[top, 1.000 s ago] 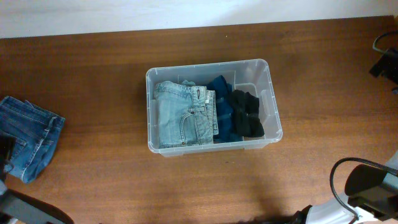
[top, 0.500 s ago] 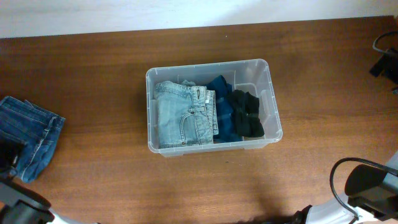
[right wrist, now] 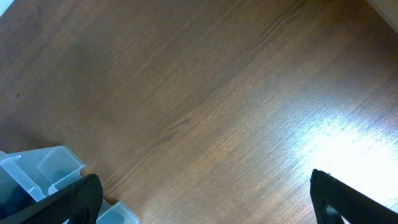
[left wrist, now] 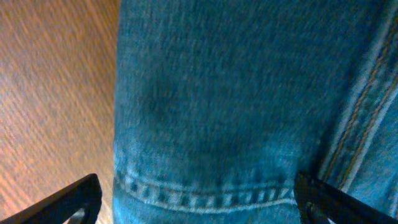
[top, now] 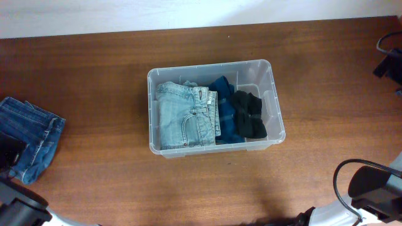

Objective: Pack container
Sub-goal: 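Grasp the dark blue jeans with the left gripper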

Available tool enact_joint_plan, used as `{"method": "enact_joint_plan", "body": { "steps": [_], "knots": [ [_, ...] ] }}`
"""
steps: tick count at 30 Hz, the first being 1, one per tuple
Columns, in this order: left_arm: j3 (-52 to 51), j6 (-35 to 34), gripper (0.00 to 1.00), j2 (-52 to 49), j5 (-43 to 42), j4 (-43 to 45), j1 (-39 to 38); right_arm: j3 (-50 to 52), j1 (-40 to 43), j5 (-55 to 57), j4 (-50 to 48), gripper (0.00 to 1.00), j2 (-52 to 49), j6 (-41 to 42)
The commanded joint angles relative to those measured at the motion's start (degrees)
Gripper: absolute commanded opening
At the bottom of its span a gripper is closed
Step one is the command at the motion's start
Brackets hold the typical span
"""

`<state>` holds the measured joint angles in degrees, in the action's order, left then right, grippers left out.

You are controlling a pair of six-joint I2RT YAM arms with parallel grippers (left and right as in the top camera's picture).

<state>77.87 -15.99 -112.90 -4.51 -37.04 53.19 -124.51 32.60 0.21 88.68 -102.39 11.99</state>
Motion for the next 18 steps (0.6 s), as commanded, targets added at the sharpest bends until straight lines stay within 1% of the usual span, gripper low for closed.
{"method": "enact_joint_plan", "body": {
  "steps": [1,8,18],
  "knots": [
    [-0.7,0.7,0.99,-1.2,-0.6,1.1,0.2,0.1,0.1,0.5,0.0,0.99,0.0,0.3],
    [-1.9,0.7,0.99,-2.7,-0.6,2.4,0.1,0.1,0.1,0.5,0.0,0.99,0.0,0.3],
    [-2.0,0.7,0.99,-8.9,-0.3,2.1,0.1,0.1,0.1,0.5,0.0,0.99,0.0,0.3]
  ]
}}
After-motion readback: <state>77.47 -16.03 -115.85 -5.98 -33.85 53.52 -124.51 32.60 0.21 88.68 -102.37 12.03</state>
